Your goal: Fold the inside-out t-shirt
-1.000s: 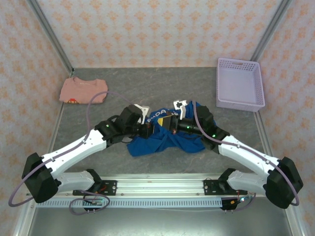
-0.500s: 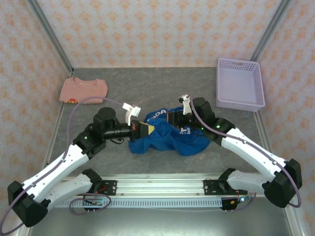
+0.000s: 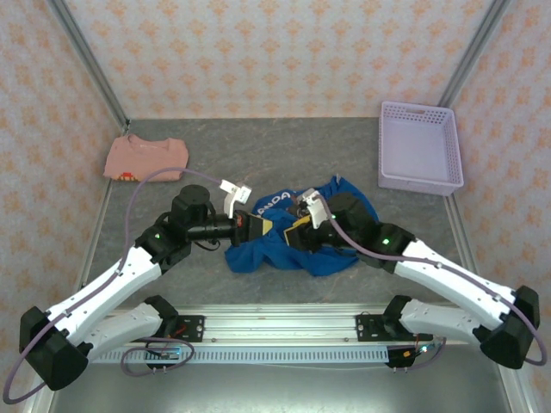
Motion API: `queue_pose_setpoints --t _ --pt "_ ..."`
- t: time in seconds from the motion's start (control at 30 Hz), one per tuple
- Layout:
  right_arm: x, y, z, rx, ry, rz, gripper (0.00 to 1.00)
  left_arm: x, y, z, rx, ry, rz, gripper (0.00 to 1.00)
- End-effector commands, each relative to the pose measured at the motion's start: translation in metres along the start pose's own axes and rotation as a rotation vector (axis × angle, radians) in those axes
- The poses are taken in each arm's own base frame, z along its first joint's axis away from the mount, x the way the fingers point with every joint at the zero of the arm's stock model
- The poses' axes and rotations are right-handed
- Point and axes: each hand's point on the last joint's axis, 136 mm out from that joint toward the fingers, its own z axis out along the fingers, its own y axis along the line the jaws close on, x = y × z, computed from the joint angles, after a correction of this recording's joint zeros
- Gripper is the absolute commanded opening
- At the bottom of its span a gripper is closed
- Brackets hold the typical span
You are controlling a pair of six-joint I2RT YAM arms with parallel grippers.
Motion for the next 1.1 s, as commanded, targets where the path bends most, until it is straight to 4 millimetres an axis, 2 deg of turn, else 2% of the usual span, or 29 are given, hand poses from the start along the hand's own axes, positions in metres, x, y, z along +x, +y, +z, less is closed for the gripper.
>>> queue_pose_setpoints --t 0.0,0.13,0.2,0.27,0.33,0.4,0.5,0.63,0.7,0.87,0.97,1.07 --pt "-0.009 0.001 0.011 -0.009 -0.034 0.004 0.42 -0.011 -0.008 -0.006 0.006 -0.028 0.042 0.0" --pt "-0.004 0.005 0.026 -0.05 0.003 0.021 0.42 -0.011 -0.008 -0.009 -0.002 -0.035 0.047 0.0" --pt "-0.002 0.006 0.03 -0.066 0.007 0.034 0.39 -0.011 -0.006 -0.01 -0.016 -0.04 0.05 0.0" --pt "-0.001 0.007 0.031 -0.073 0.005 0.042 0.26 -0.011 -0.005 -0.01 -0.025 -0.042 0.05 0.0" --pt "-0.001 0.003 0.03 -0.046 0.007 0.041 0.1 -0.013 -0.005 -0.011 -0.032 -0.048 0.052 0.0" --pt "-0.004 -0.006 0.024 0.012 0.002 0.034 0.0 -0.013 -0.002 -0.013 -0.051 -0.058 0.053 0.0" --pt "-0.02 -0.014 0.005 0.044 -0.076 0.052 0.0 -0.015 0.008 -0.019 -0.101 -0.086 0.045 0.0" --pt "-0.045 -0.014 -0.023 -0.043 -0.236 0.142 0.0 -0.014 0.02 -0.024 -0.133 -0.113 0.013 0.0" --pt "-0.051 -0.012 -0.031 -0.084 -0.284 0.168 0.0 -0.012 0.022 -0.024 -0.141 -0.112 0.009 0.0" --pt "-0.056 -0.002 -0.039 -0.168 -0.331 0.183 0.0 -0.011 0.026 -0.023 -0.146 -0.114 0.006 0.0" --pt "-0.061 0.008 -0.04 -0.236 -0.343 0.185 0.0 -0.007 0.036 -0.022 -0.19 -0.098 -0.001 0.01" --pt "-0.065 0.019 -0.04 -0.31 -0.356 0.185 0.0 -0.002 0.054 -0.022 -0.283 -0.07 -0.02 0.15"
